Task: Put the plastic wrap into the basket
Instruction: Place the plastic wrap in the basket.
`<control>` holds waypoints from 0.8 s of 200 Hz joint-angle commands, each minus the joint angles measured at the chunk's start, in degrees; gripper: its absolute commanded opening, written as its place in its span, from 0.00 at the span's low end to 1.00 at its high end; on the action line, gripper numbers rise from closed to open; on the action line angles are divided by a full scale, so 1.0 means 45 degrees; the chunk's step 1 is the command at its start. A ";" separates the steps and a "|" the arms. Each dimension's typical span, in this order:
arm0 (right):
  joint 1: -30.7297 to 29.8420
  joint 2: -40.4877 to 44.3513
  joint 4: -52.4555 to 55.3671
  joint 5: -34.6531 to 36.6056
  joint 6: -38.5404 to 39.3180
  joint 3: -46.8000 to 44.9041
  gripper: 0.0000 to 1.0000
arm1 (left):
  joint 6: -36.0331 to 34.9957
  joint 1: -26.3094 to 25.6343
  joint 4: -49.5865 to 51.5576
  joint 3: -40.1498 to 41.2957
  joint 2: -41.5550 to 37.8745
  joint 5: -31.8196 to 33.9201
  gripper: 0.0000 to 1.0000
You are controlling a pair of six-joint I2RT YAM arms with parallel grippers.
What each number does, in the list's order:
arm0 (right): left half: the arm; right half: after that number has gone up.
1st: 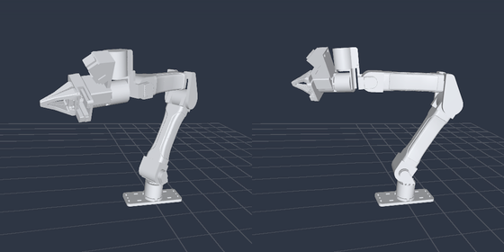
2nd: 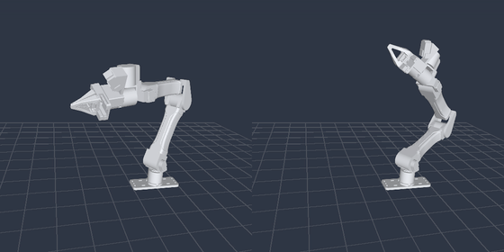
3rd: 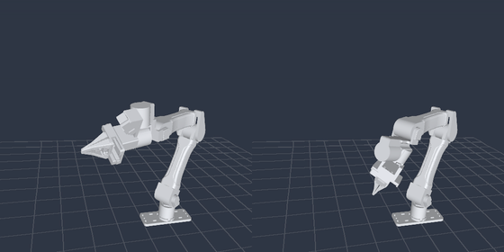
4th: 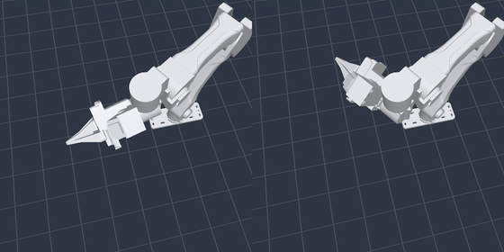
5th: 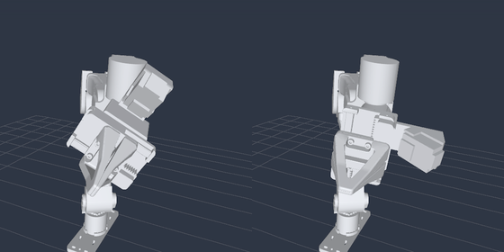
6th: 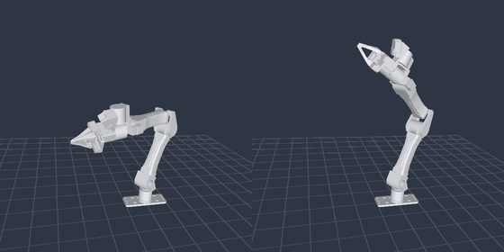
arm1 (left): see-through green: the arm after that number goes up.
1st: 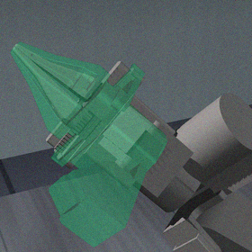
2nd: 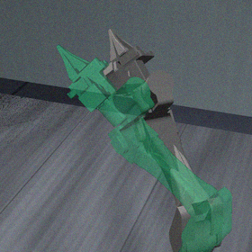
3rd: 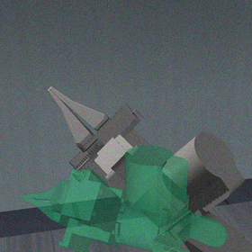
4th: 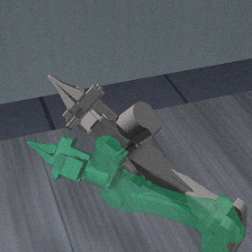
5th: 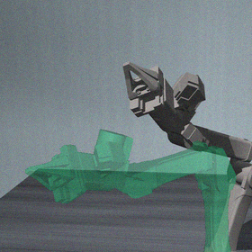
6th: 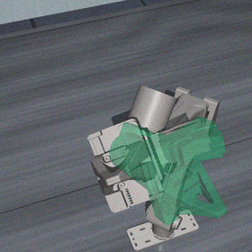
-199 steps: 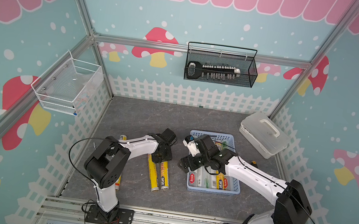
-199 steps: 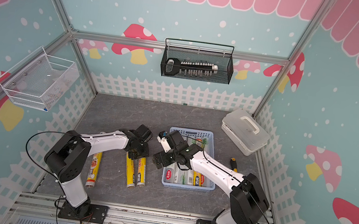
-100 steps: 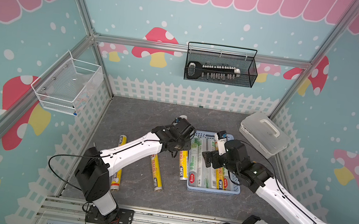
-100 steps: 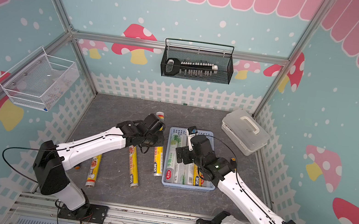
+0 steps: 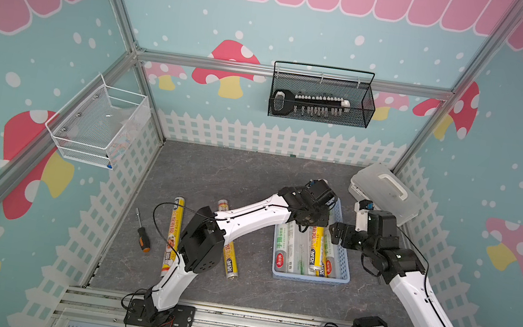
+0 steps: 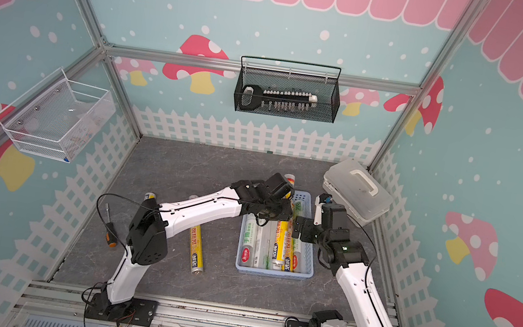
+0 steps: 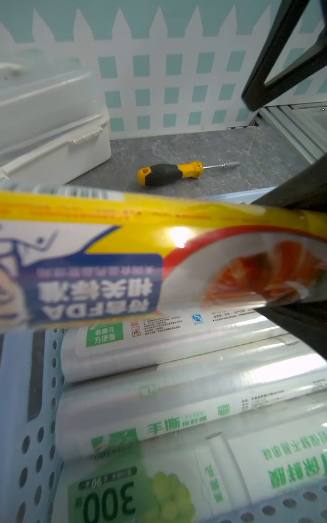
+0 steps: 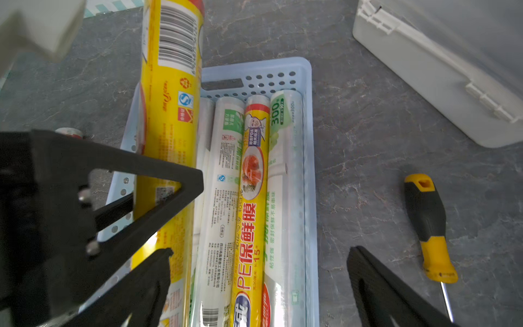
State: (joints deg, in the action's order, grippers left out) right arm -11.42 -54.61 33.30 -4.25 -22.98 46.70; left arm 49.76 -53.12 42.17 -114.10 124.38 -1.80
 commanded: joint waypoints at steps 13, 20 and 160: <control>0.0390 0.0387 0.0470 -0.0615 0.0047 -0.0367 1.00 | 0.0674 -0.0032 0.0158 -0.0538 0.0378 -0.0130 0.33; 0.0390 0.0443 0.0471 -0.0563 0.0083 -0.0389 0.99 | 0.0738 -0.0031 0.0141 -0.0537 0.0516 -0.0106 0.33; 0.0385 0.0549 0.0141 -0.1901 0.0556 -0.1001 1.00 | 0.1257 0.0140 0.0193 -0.0718 0.1872 -0.0060 0.50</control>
State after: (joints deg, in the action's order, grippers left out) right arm -9.78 -51.57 34.46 -10.55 -21.65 43.03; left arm 54.72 -52.95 42.89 -117.67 132.84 -2.61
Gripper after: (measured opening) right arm 0.995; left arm 0.487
